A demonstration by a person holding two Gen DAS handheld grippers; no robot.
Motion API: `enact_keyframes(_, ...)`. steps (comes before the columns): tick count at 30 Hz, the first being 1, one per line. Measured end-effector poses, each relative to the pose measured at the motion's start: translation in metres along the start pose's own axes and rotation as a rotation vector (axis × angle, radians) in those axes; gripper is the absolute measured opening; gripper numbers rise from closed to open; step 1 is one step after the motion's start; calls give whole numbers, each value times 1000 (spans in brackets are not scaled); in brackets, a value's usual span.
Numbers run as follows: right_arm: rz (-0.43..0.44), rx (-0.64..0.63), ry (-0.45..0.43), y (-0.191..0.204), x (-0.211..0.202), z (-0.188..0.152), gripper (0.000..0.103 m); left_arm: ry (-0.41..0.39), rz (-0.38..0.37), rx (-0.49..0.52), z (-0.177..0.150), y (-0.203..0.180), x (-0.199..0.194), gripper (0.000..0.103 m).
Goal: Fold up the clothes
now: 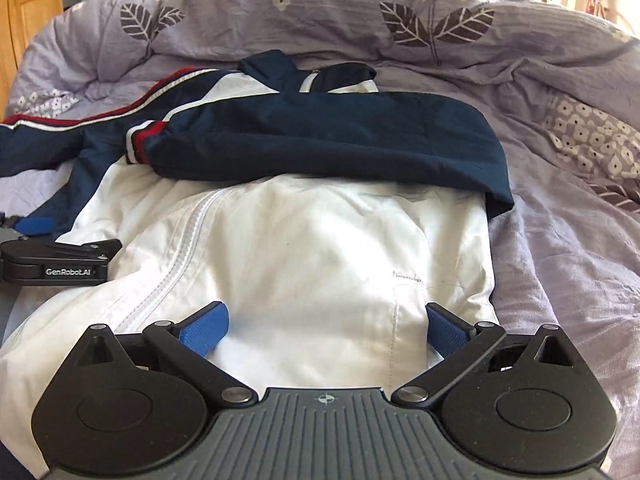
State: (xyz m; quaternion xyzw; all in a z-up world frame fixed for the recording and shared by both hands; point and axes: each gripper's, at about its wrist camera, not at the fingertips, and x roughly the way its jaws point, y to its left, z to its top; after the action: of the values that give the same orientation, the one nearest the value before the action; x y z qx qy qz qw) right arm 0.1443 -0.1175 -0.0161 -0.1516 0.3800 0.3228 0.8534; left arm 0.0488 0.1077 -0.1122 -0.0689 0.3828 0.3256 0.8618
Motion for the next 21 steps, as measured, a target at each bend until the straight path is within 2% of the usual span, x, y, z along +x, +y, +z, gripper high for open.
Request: enact_keyframes(21, 0, 28, -40, -5, 2, -5, 103, 11, -26, -29, -1, 6, 3, 103)
